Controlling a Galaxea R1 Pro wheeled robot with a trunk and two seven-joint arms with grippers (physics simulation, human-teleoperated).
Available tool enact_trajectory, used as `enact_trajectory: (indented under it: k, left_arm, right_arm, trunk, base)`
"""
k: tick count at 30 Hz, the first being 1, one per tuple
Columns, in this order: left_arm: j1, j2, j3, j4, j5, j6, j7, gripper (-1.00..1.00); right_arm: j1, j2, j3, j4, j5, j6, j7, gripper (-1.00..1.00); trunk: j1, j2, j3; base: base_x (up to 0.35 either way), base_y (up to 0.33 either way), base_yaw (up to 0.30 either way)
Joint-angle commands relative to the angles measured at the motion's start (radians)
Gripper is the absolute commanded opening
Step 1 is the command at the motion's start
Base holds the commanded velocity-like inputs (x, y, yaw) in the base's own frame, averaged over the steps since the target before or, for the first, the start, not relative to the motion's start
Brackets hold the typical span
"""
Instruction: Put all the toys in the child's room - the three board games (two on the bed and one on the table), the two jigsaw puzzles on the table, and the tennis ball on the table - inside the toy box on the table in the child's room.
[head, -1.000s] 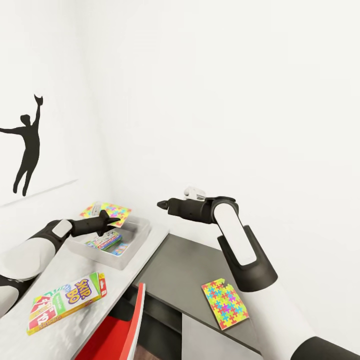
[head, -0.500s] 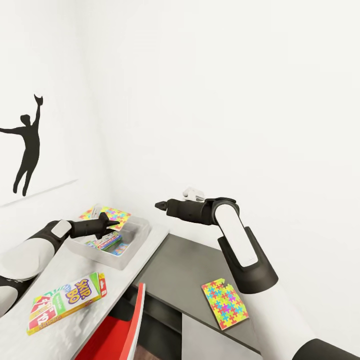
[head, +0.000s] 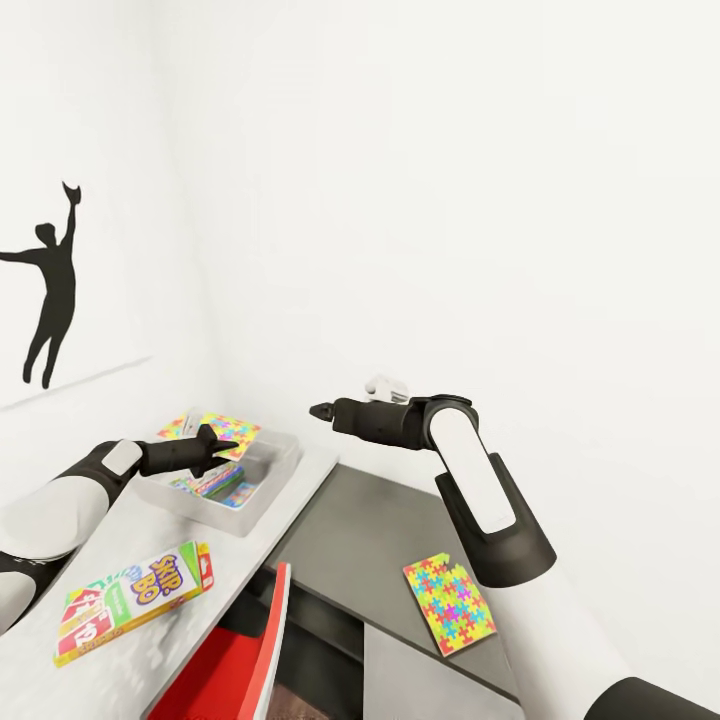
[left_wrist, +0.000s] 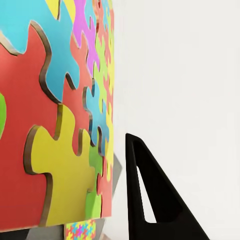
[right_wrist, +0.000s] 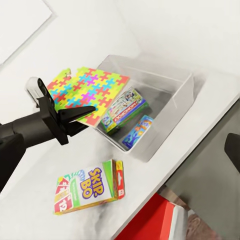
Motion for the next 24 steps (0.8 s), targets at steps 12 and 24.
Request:
enact_trajectory:
  k: [12,24]
  left_arm:
    - [-0.005,0.000,0.007,-0.006,-0.010,-0.002,-0.008,-1.00]
    - [-0.009,0.000,0.007,-0.046,-0.010,-0.002,-0.008,-1.00]
  right_arm:
    - [-0.001,0.000,0.000,0.000,-0.010,0.002,-0.011,1.00]
    - [-0.001,0.000,0.000,0.000,-0.010,0.002,-0.011,1.00]
  trunk:
    - [0.000,-0.001,-0.020]
    - [0.000,-0.001,-0.039]
  base:
    - [0.000,0.000,0.000]
    - [0.000,0.000,0.000]
